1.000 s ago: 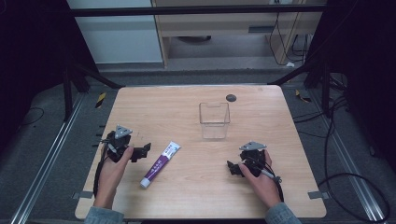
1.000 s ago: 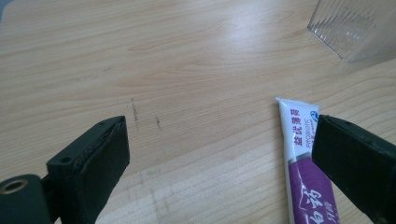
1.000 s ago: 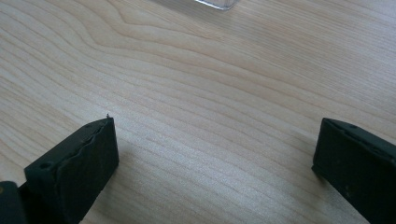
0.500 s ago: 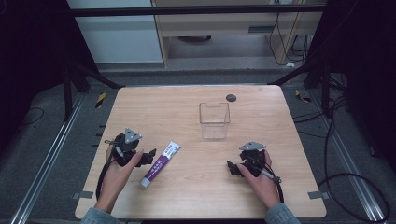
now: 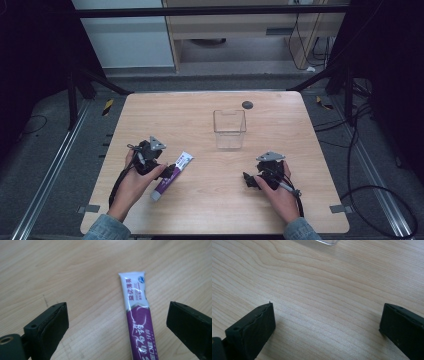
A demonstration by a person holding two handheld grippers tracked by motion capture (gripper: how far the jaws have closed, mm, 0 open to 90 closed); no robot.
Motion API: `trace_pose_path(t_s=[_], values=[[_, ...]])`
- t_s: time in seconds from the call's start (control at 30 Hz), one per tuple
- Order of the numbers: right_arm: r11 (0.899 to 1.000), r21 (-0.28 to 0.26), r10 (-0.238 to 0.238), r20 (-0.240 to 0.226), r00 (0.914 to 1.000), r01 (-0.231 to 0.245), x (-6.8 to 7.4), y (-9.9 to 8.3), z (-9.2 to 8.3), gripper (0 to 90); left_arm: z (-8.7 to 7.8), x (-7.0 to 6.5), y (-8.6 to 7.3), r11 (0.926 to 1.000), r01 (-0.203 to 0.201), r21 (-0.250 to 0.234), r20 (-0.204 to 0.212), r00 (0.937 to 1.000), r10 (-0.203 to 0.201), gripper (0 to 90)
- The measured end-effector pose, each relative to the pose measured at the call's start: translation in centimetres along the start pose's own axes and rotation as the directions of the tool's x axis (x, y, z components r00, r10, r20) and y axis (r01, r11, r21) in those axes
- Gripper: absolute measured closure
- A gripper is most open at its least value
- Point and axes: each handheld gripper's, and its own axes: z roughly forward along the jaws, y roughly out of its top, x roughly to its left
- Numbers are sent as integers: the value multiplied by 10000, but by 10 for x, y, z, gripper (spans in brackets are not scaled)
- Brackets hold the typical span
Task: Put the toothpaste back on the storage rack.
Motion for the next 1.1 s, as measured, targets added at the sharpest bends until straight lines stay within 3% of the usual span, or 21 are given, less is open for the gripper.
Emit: trace_pose_path(t_s=[0.1,0.2,0.3,0.37,0.43,0.63,0.7,1.0,1.1], values=[[10000,0,0,-2,10000,0,0,0,0,4,2,-9,4,9976,-544,433,97,9985,541,41],[10000,-1,1,-1,10000,-1,0,0,0,4,1,-10,5,9967,-598,546,101,9982,593,44],[10000,0,-1,-2,10000,1,0,0,0,4,2,-13,8,9934,-933,672,-325,9949,956,70],[10000,1,2,-1,10000,-2,0,0,0,4,3,-16,9,9943,-757,745,-125,9970,769,67],[10000,-1,-2,-2,10000,2,0,0,0,4,6,-20,11,9917,-936,883,-158,9953,953,60],[10000,-1,0,-4,10000,0,0,0,0,4,10,-19,16,9891,-970,1111,-129,9950,991,59],[10000,-1,-2,-4,10000,2,0,0,0,4,11,-19,17,9899,-872,1122,111,9962,865,72],[10000,1,1,1,10000,-1,0,0,0,4,16,-21,16,9853,-901,1453,493,9953,837,135],[10000,-1,-2,-1,10000,2,0,0,0,4,17,-21,16,9867,-777,1429,536,9961,707,116]])
